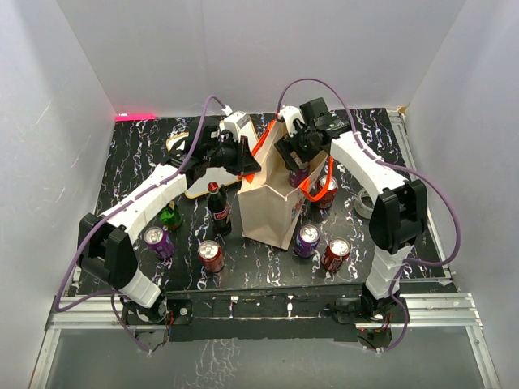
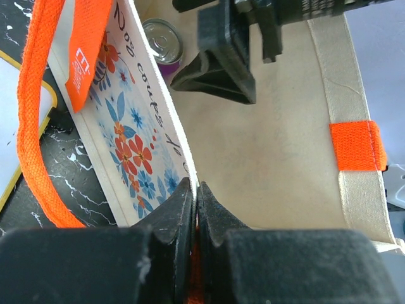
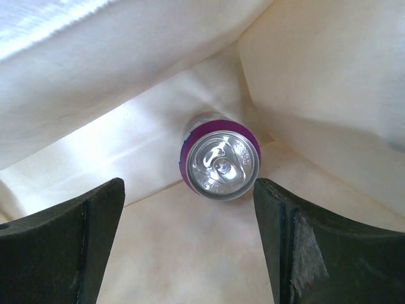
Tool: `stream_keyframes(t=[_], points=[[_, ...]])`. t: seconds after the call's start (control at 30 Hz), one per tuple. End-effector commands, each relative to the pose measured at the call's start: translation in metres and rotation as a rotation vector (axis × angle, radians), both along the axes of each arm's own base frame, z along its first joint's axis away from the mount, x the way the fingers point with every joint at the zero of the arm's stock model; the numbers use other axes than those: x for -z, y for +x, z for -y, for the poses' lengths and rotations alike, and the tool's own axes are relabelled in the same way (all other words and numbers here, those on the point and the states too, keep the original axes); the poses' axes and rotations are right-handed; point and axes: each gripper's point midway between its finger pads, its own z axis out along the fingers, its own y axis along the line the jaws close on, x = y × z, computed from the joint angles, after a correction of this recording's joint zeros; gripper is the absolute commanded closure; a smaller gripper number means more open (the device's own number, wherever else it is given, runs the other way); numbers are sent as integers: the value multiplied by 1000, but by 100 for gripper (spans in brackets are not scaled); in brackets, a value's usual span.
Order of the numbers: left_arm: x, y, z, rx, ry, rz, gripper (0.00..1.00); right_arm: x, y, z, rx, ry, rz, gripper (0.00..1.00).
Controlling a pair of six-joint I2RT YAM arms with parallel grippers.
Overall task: Place the beverage into the canvas bag
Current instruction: Place the drink in the canvas bag, then pick up the drink from the center of the board.
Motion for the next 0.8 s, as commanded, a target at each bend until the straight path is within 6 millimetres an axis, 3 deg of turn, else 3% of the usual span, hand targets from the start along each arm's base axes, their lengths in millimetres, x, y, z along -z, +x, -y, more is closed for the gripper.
stream_keyframes(t=[0.0,0.1,0.3,0.53,0.63,0.77], points=[[-6,-6,0,23,-20,0,100,-74,6,-6,10,78,158,14],[-4,-5,-1,21,-15,2,100,-90,6,-4,22,85,187,14],[-6,-1,-1,18,-5,20,100,-139,-6,-2,23,140,274,14],[-5,1,1,19,-6,17,100,-193,-29,6,21,192,389,14],[-6,2,1,19,-7,18,100,-200,-40,18,43,176,422,14],[-7,3,2,22,-10,18,100,-186,-53,36,76,129,430,14]])
